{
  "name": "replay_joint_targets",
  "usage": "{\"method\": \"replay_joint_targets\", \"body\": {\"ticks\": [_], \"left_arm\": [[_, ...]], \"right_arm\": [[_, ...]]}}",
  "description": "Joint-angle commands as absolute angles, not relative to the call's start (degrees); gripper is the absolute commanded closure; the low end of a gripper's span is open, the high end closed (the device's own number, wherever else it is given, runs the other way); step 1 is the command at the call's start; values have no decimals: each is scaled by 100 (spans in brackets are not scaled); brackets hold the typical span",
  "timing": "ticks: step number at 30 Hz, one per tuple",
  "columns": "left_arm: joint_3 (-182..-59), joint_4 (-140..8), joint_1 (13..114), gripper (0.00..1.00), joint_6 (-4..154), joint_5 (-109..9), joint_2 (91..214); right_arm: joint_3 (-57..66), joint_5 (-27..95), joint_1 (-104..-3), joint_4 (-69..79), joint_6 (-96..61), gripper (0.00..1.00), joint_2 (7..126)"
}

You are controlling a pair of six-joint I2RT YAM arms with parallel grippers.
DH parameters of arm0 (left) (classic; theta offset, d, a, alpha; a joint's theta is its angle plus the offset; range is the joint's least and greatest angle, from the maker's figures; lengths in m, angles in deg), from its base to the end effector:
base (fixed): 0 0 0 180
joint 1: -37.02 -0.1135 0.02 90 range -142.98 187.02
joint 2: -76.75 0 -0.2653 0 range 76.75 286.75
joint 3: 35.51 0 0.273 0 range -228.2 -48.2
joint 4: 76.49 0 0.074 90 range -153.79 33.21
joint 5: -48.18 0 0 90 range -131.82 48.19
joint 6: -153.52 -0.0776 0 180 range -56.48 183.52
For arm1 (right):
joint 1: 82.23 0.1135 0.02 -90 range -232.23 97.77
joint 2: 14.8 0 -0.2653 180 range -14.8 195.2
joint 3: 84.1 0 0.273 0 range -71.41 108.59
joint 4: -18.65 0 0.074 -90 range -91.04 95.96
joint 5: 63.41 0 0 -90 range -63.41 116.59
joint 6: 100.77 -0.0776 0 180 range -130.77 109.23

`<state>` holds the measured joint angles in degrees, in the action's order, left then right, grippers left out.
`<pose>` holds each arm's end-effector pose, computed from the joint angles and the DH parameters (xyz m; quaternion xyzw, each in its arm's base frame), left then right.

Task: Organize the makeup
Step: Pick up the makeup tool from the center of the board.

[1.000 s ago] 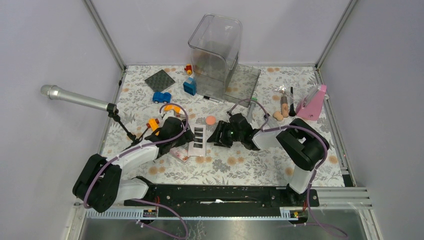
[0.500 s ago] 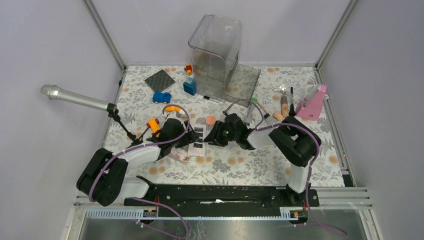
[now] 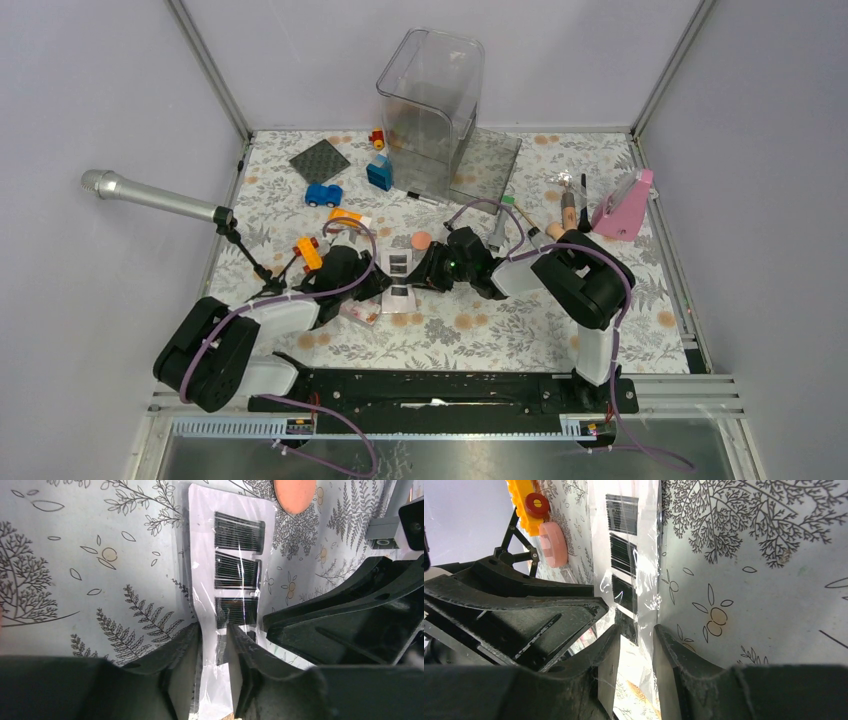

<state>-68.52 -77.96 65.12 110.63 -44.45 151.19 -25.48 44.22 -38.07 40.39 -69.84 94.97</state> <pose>0.2362 -0.1302 0.0911 -0.1400 0.8951 -0.2745 0.3223 0.2777 0.3024 0.0779 0.0341 0.8561 0.4729 0.2058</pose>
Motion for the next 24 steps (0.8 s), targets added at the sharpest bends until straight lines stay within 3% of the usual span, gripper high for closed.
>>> {"method": "replay_joint_targets", "body": {"ticks": [1,8,12,17,24], "left_arm": [[-6674,-7784,6520,69,11154,-4863,15345],[-6802,-7647,6472,100,11155,-4872,15235],[-6923,-7294,6454,100,11125,-4708,14836],[-7035,-6959,6431,100,11154,-4601,14087],[-7299,-6715,6405,100,11259,-4753,13487]], "right_arm": [[-2520,4284,-3738,3706,-6929,62,9752],[-2562,4214,-3736,3637,-6860,61,9678],[-2598,4006,-3733,3353,-6658,55,9450],[-2740,3801,-3735,3171,-6488,36,9124],[-3060,3939,-3740,3657,-6646,28,8898]]}}
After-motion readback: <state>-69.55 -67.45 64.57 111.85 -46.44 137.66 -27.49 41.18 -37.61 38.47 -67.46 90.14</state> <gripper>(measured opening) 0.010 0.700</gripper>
